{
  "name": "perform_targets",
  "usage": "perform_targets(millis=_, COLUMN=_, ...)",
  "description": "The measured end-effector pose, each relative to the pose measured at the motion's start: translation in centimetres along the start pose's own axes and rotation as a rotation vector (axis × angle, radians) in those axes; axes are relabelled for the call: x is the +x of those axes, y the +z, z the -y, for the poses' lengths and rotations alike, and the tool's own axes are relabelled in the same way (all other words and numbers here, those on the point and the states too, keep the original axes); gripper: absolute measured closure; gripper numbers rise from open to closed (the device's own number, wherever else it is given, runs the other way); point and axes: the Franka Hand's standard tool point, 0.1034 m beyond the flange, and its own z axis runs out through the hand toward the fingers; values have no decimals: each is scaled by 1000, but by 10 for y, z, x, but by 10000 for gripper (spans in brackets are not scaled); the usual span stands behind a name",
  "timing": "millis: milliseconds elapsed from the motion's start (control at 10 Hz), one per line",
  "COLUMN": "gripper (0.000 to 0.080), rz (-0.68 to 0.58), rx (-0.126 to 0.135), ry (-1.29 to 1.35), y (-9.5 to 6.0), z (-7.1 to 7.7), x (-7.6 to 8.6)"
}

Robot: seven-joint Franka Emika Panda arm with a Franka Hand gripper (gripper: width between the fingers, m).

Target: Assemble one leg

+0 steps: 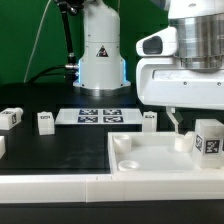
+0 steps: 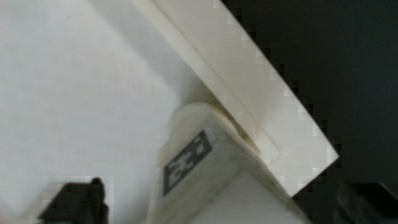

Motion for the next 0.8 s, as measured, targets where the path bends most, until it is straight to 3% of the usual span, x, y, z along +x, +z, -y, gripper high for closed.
perform_targets(millis=300, gripper=151, rz=-15, rx=-34, ry=-230, y=1, z=3, x=-3)
perform_targets(millis=600, gripper=151, rz=-23, rx=-34, ry=-400, y=3, z=2, x=-2)
perform_targets(millis=700, gripper=284, rz=-23, rx=-34, ry=-395, y=3, z=2, x=-2)
perform_targets(millis=800, gripper=284, rz=-23, rx=-33, ry=-379, y=3, z=2, x=-2)
